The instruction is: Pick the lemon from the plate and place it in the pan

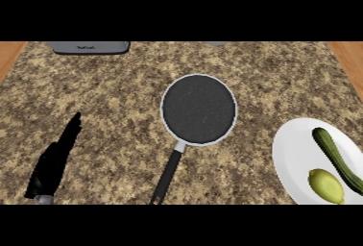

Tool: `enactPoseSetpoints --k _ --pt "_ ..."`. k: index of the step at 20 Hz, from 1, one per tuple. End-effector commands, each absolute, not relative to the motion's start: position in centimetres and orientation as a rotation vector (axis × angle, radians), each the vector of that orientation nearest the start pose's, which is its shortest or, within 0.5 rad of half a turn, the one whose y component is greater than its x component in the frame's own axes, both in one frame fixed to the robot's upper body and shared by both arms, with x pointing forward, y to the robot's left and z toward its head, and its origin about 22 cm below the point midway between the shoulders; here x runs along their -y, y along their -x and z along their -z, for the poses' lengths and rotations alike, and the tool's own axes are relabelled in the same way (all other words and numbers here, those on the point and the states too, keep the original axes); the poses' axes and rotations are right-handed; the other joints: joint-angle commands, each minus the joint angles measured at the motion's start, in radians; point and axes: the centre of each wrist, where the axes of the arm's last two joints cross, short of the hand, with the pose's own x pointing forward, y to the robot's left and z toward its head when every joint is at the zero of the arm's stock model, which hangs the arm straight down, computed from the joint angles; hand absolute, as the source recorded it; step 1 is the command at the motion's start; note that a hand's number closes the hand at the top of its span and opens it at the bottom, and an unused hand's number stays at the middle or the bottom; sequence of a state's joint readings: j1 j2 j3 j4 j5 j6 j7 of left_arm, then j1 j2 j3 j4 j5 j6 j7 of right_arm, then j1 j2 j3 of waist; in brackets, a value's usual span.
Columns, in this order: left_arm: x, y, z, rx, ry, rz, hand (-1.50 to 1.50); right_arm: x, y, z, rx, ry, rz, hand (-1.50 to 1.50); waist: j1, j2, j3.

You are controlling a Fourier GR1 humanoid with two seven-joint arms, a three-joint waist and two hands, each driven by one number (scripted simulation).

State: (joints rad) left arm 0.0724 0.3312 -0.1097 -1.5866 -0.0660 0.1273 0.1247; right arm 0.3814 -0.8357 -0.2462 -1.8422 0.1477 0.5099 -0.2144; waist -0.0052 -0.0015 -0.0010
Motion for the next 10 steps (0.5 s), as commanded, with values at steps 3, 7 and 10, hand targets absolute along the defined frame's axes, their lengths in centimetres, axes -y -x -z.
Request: enactPoseSetpoints --k 3,7,10 --pt "-27.8 -21.6 -1.6 1.396 -0.337 0.26 0.0 39.7 -15.1 -10.6 1.224 0.42 -1.121 -1.5 0.001 0.0 0.001" --pt "-30.0 -22.1 -0.7 1.398 -0.349 0.254 0.0 38.5 -17.2 -12.3 1.19 0.407 -1.18 -1.5 0.007 0.001 0.001" --pt "-28.5 -22.2 -1.9 1.385 -0.357 0.257 0.0 39.5 -17.6 -9.4 1.14 0.447 -1.152 -1.5 0.007 0.001 0.001"
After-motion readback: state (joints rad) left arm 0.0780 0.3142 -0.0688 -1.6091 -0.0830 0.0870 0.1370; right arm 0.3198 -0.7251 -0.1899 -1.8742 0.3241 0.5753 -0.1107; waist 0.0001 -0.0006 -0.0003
